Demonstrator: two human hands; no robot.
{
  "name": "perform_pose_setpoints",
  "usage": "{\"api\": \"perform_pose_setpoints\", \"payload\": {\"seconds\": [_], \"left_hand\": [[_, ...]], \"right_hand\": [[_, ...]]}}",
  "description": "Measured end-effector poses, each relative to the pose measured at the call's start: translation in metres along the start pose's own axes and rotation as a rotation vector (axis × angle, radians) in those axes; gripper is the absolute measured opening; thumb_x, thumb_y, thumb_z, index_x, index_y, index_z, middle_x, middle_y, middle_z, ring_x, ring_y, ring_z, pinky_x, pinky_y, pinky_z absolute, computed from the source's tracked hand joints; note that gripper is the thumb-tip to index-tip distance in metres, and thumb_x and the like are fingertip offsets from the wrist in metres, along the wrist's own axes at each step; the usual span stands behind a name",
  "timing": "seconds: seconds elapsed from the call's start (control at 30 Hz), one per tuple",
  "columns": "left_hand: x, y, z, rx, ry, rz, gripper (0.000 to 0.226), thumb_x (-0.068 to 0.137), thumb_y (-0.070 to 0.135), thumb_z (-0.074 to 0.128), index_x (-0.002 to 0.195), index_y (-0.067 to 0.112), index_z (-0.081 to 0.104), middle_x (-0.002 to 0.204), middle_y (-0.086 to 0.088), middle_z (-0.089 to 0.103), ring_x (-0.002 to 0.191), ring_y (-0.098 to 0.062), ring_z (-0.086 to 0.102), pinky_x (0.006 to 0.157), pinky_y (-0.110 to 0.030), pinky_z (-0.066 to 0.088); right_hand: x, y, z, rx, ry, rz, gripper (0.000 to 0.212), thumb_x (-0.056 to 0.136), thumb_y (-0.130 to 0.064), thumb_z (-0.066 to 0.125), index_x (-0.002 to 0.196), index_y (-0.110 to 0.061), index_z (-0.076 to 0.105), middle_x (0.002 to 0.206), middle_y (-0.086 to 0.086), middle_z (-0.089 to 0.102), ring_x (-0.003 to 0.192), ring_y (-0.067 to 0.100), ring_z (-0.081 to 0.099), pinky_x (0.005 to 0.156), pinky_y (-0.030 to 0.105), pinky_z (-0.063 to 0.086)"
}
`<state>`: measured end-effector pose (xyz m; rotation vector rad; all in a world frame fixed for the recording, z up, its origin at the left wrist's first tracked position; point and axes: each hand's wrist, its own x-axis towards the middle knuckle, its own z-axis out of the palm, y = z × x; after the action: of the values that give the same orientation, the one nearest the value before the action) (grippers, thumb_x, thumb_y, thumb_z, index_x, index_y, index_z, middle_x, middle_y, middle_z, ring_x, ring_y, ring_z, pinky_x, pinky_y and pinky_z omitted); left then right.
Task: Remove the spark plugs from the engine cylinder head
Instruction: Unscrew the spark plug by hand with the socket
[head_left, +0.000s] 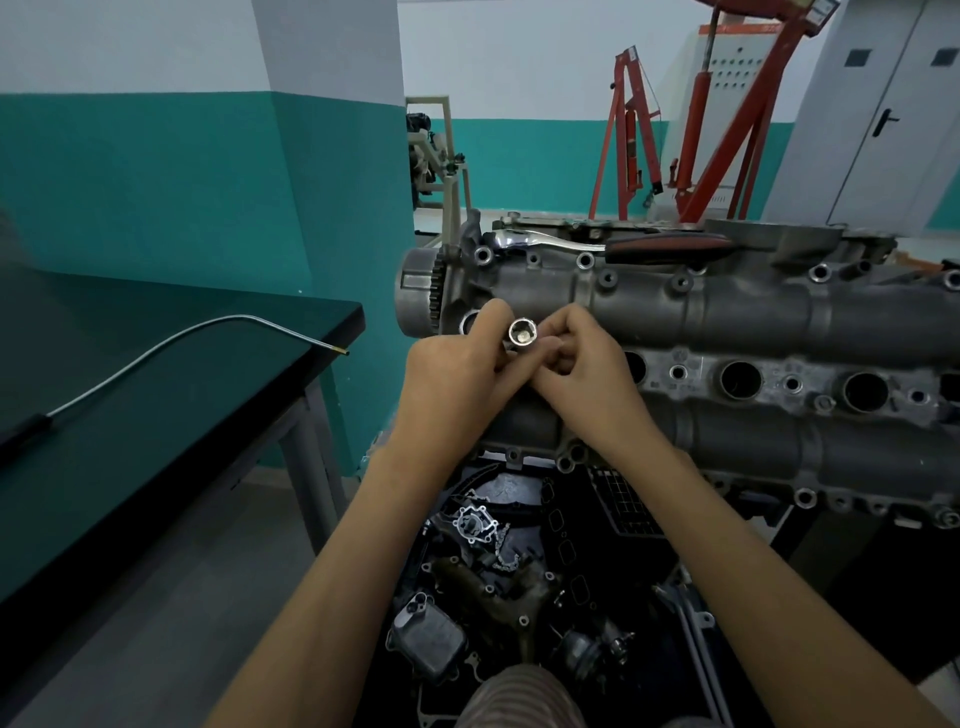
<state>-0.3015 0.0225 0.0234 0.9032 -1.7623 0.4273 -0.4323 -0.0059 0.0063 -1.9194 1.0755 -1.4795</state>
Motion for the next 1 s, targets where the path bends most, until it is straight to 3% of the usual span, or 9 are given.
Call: {"api": "perform_pose_setpoints", "payload": {"seconds": [0.07, 0.2, 0.3, 0.43, 0.57, 0.63, 0.8, 0.9, 1.0], "left_hand": [[-0.001, 0.0, 0.002, -0.001, 0.004, -0.006, 0.044, 0.08, 0.038, 0.065, 0.064, 0.001, 0.05, 0.042, -0.006, 0.045, 0.034, -0.024, 0.042, 0.033, -0.03, 0.036], [-0.004, -0.001, 0.001, -0.038, -0.018, -0.028, 0.034, 0.081, 0.038, 0.062, 0.076, 0.004, 0.06, 0.048, 0.0, 0.052, 0.04, -0.019, 0.05, 0.038, -0.03, 0.041], [-0.006, -0.003, -0.002, -0.024, -0.064, 0.006, 0.026, 0.083, 0.032, 0.059, 0.094, 0.01, 0.068, 0.053, 0.003, 0.059, 0.046, -0.016, 0.058, 0.043, -0.033, 0.047], [-0.005, -0.003, -0.001, -0.014, -0.055, -0.017, 0.028, 0.086, 0.033, 0.055, 0.085, 0.008, 0.068, 0.052, -0.001, 0.059, 0.046, -0.02, 0.058, 0.043, -0.037, 0.046], [-0.003, -0.001, 0.004, 0.047, 0.004, -0.032, 0.04, 0.084, 0.039, 0.058, 0.067, 0.002, 0.055, 0.044, -0.004, 0.05, 0.037, -0.022, 0.049, 0.036, -0.034, 0.041], [-0.003, -0.001, 0.005, 0.062, 0.014, -0.018, 0.043, 0.083, 0.039, 0.06, 0.064, 0.002, 0.052, 0.042, -0.005, 0.047, 0.036, -0.022, 0.046, 0.034, -0.034, 0.039], [-0.006, -0.001, 0.002, 0.006, -0.004, 0.001, 0.035, 0.084, 0.038, 0.059, 0.072, 0.005, 0.06, 0.047, -0.001, 0.054, 0.041, -0.019, 0.052, 0.038, -0.036, 0.042], [-0.008, -0.004, -0.003, -0.048, -0.037, 0.053, 0.026, 0.087, 0.028, 0.053, 0.091, 0.006, 0.067, 0.052, 0.002, 0.057, 0.044, -0.015, 0.054, 0.042, -0.035, 0.044], [-0.007, -0.004, -0.003, -0.039, -0.046, 0.035, 0.023, 0.088, 0.023, 0.054, 0.09, 0.004, 0.066, 0.052, 0.001, 0.057, 0.044, -0.017, 0.054, 0.041, -0.036, 0.044]], "right_hand": [[-0.004, 0.0, 0.004, -0.074, 0.025, -0.008, 0.025, 0.076, -0.017, 0.065, 0.072, -0.03, 0.045, 0.068, -0.008, 0.06, 0.062, 0.008, 0.055, 0.058, 0.035, 0.046], [-0.013, 0.003, 0.012, -0.186, 0.157, -0.088, 0.025, 0.081, -0.018, 0.06, 0.071, -0.034, 0.044, 0.063, -0.013, 0.056, 0.059, 0.003, 0.051, 0.052, 0.032, 0.042], [-0.016, 0.003, 0.012, -0.157, 0.139, -0.106, 0.01, 0.083, -0.02, 0.053, 0.085, -0.03, 0.055, 0.068, -0.011, 0.06, 0.062, 0.006, 0.056, 0.055, 0.036, 0.047], [-0.017, 0.002, 0.012, -0.225, 0.091, -0.157, 0.024, 0.084, -0.024, 0.046, 0.104, -0.028, 0.059, 0.071, -0.001, 0.065, 0.062, 0.016, 0.06, 0.056, 0.043, 0.048], [-0.021, 0.003, 0.014, -0.226, 0.124, -0.149, 0.026, 0.082, -0.024, 0.05, 0.108, -0.029, 0.054, 0.071, -0.007, 0.062, 0.062, 0.007, 0.057, 0.056, 0.035, 0.048], [-0.021, 0.004, 0.014, -0.218, 0.154, -0.106, 0.019, 0.08, -0.027, 0.058, 0.098, -0.024, 0.052, 0.065, -0.009, 0.055, 0.058, 0.005, 0.051, 0.054, 0.03, 0.043], [-0.023, 0.002, 0.016, -0.158, 0.229, -0.135, 0.008, 0.084, -0.022, 0.056, 0.078, -0.016, 0.052, 0.062, -0.004, 0.054, 0.058, 0.008, 0.047, 0.052, 0.022, 0.038], [-0.025, 0.003, 0.016, -0.142, 0.208, -0.168, 0.011, 0.085, -0.025, 0.051, 0.091, -0.022, 0.06, 0.067, -0.004, 0.058, 0.063, 0.009, 0.052, 0.055, 0.021, 0.04], [-0.025, 0.004, 0.016, -0.171, 0.19, -0.202, 0.02, 0.088, -0.021, 0.048, 0.103, -0.024, 0.061, 0.067, -0.017, 0.055, 0.064, -0.001, 0.053, 0.057, 0.01, 0.037]]}}
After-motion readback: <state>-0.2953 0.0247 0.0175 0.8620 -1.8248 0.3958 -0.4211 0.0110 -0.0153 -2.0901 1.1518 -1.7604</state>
